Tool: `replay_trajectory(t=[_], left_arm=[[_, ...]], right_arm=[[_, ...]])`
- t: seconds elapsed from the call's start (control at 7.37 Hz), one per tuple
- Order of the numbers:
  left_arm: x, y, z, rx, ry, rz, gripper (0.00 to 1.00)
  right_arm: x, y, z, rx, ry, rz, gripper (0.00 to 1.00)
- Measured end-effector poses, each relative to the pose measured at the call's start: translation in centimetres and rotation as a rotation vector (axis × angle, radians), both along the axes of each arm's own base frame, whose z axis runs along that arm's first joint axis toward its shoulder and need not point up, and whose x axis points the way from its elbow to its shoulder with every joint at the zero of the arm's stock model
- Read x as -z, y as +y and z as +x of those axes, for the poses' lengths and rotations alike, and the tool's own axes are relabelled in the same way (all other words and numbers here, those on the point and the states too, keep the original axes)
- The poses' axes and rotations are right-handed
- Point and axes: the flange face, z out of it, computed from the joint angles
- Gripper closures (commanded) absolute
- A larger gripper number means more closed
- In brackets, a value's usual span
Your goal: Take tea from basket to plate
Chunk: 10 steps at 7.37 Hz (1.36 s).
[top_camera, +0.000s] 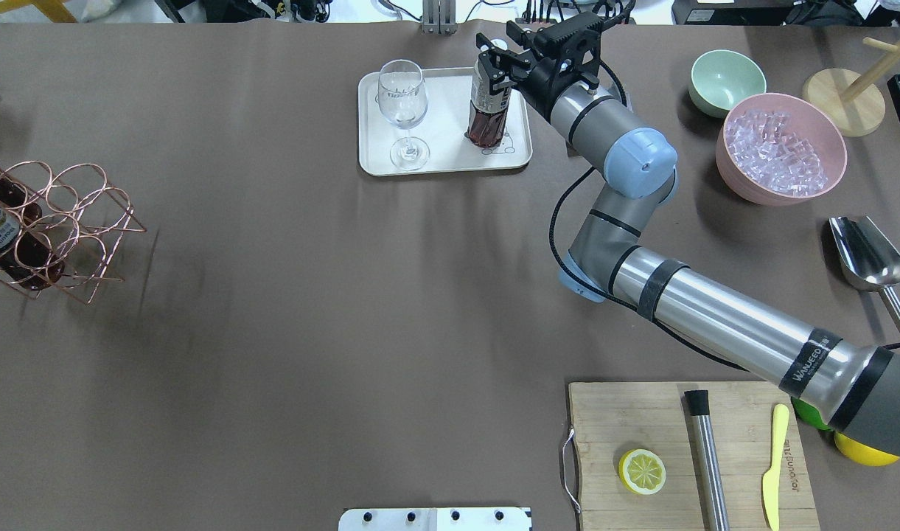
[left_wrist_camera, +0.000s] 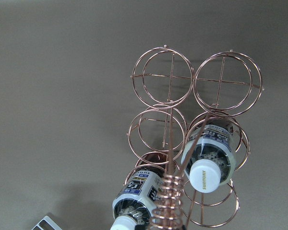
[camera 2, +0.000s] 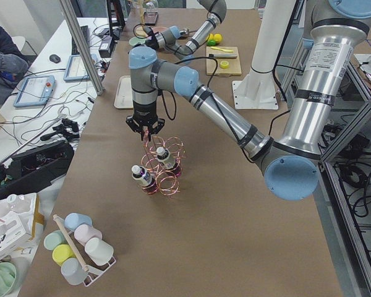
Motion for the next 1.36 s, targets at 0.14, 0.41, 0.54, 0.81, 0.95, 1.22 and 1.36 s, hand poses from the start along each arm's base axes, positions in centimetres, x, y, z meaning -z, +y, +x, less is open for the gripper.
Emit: replay_trajectory(t=[0.14,0.41,0.54,0.81,0.95,1.22,1.36], left_arm=[[-1.0,0.2,-0.2,-0.011,-0.005,0.007,1.00],[-1.9,0.2,-0.5,-0.018,-0.010,0.008,1.00],[-2.2,0.1,-0.7,-0.014,-0.011,0.005,1.00],[-2.9,-0.3,-1.2,-0.009,-0.014,0.003,1.00],[-3.6,-0.5,-1.5,-0.023,-0.019,0.007,1.00],[-4.7,-1.1,-2.2,-0.046,-0.034,0.022,1.00],[-5.2,-1.4,-2.3,-0.059,-0.040,0.032,1.00]], right_arm=[[0.0,0.0,0.0,0.002,-0.002,0.000,0.00],[1.0,0.3,0.3,0.013,-0.043,0.000,0.00],[1.7,0.4,0.6,0.016,-0.063,0.002,0.00],[3.3,1.1,1.4,0.021,-0.079,0.006,0.00],[4.1,1.6,2.1,0.027,-0.071,0.001,0.00],[5.1,3.1,4.6,0.069,-0.044,-0.002,0.00],[5.3,4.4,6.3,0.101,-0.027,-0.001,0.00]])
